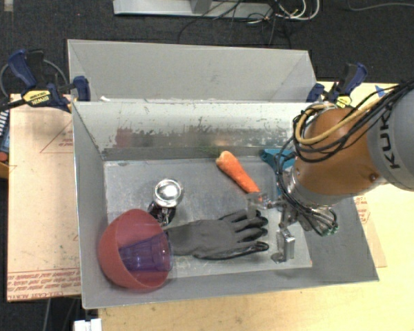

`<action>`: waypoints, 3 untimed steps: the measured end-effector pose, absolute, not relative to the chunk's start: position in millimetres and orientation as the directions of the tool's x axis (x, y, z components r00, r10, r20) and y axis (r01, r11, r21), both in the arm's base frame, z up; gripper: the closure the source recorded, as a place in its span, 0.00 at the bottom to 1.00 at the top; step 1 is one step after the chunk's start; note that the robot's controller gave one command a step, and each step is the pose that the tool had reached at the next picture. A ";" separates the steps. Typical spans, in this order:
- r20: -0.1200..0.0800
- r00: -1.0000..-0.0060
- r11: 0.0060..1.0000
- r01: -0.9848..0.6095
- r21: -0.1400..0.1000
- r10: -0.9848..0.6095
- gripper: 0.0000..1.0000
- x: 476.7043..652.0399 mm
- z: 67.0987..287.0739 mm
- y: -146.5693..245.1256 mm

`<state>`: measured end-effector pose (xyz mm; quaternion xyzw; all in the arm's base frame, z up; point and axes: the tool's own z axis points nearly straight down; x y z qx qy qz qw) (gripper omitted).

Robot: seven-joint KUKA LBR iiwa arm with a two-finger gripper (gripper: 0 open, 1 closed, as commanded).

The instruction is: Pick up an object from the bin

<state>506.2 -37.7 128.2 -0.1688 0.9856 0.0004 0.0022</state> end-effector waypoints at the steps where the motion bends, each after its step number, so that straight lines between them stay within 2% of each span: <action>1: -0.007 -0.849 0.849 -0.528 0.003 -0.528 0.00 484.7 100.1 8.7; 2: -0.018 -0.824 0.824 -0.567 -0.007 -0.567 0.00 490.6 71.7 18.6; 3: -0.006 -0.880 0.880 -0.475 0.002 -0.475 1.00 487.4 70.2 21.6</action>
Offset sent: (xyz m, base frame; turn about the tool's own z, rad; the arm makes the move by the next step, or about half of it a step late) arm -0.0198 0.0554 -0.0582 -0.2663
